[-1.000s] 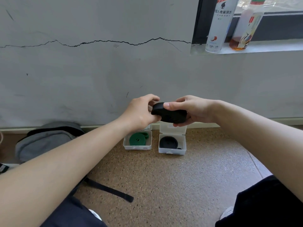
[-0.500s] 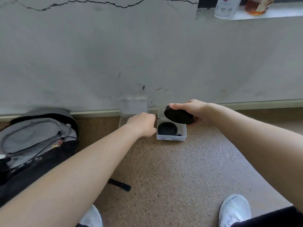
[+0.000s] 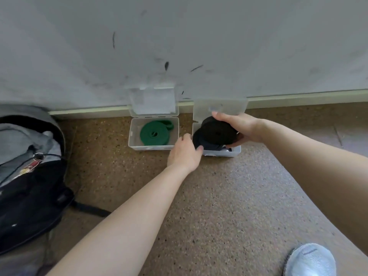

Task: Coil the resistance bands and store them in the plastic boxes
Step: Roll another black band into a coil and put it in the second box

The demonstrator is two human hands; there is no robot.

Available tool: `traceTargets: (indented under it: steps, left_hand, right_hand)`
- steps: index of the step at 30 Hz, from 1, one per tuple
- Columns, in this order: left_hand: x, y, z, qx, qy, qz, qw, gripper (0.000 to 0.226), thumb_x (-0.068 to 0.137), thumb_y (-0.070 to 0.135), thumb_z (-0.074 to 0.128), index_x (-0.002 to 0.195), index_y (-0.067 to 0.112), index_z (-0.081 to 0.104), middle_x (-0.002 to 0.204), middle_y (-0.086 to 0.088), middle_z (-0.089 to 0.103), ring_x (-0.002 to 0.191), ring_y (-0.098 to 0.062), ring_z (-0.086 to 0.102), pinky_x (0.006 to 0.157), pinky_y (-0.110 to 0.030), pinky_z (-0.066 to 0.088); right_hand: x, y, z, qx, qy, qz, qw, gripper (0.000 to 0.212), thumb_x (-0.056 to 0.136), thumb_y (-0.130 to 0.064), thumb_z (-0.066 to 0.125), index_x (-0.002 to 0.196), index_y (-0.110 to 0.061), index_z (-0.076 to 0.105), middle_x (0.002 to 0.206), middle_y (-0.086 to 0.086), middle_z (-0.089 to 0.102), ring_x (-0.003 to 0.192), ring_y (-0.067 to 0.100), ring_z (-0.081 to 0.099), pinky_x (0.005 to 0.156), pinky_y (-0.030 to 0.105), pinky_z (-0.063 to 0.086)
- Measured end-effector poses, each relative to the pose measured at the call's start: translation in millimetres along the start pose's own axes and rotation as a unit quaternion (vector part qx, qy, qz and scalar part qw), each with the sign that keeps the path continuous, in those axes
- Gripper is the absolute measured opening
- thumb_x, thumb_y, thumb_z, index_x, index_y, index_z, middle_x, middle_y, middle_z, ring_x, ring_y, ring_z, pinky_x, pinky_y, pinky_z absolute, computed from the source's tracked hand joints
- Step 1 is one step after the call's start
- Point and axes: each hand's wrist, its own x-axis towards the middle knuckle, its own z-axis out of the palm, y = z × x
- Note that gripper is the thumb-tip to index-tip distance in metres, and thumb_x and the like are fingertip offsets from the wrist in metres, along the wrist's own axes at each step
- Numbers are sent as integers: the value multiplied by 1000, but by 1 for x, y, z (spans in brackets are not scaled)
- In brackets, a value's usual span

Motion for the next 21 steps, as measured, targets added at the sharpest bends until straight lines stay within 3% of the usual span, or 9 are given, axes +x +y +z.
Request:
traceTargets:
  steps: [3, 10, 13, 16, 18, 21]
  left_hand:
    - [14, -2, 14, -28, 17, -12, 999, 62, 96, 50, 56, 145, 19, 37, 145, -9, 47, 127, -30, 53, 92, -41, 49]
    - [20, -13, 34, 112, 64, 74, 989, 106, 78, 70, 65, 153, 37, -3, 138, -12, 46, 119, -34, 56, 78, -46, 54]
    - [21, -17, 41, 198, 132, 119, 964, 107, 74, 68, 70, 154, 30, 10, 137, -14, 41, 116, -36, 50, 79, -45, 53]
    - [25, -24, 50, 201, 198, 194, 940, 104, 70, 57, 79, 151, 17, 26, 140, -12, 43, 117, -34, 49, 88, -44, 51]
    - [27, -25, 53, 178, 194, 225, 938, 100, 69, 50, 83, 147, 15, 30, 139, -8, 47, 117, -31, 52, 90, -42, 52]
    - [28, -23, 52, 157, 168, 200, 952, 95, 71, 51, 82, 146, 18, 33, 139, -3, 50, 118, -27, 53, 92, -41, 51]
  right_hand:
    - [17, 4, 4, -1, -10, -9, 1000, 83, 67, -79, 71, 121, -16, 62, 117, 14, 66, 99, 36, 71, 67, 42, 63]
    - [42, 26, 17, -8, -23, -13, 1000, 76, 68, -83, 65, 118, -27, 64, 117, 8, 68, 102, 32, 70, 74, 48, 63]
    - [44, 27, 21, -20, -23, -4, 1000, 73, 71, -85, 60, 117, -28, 63, 117, 8, 67, 102, 32, 69, 75, 48, 63]
    - [42, 23, 23, -30, -35, 16, 999, 80, 73, -88, 54, 124, -26, 59, 120, 10, 64, 101, 35, 69, 77, 49, 63]
    - [41, 22, 25, -44, -34, 30, 998, 87, 75, -90, 47, 128, -22, 57, 120, 11, 64, 101, 35, 68, 78, 48, 63]
    - [42, 18, 35, -65, 3, 45, 997, 95, 76, -93, 36, 130, -18, 56, 121, 13, 63, 102, 36, 67, 80, 49, 62]
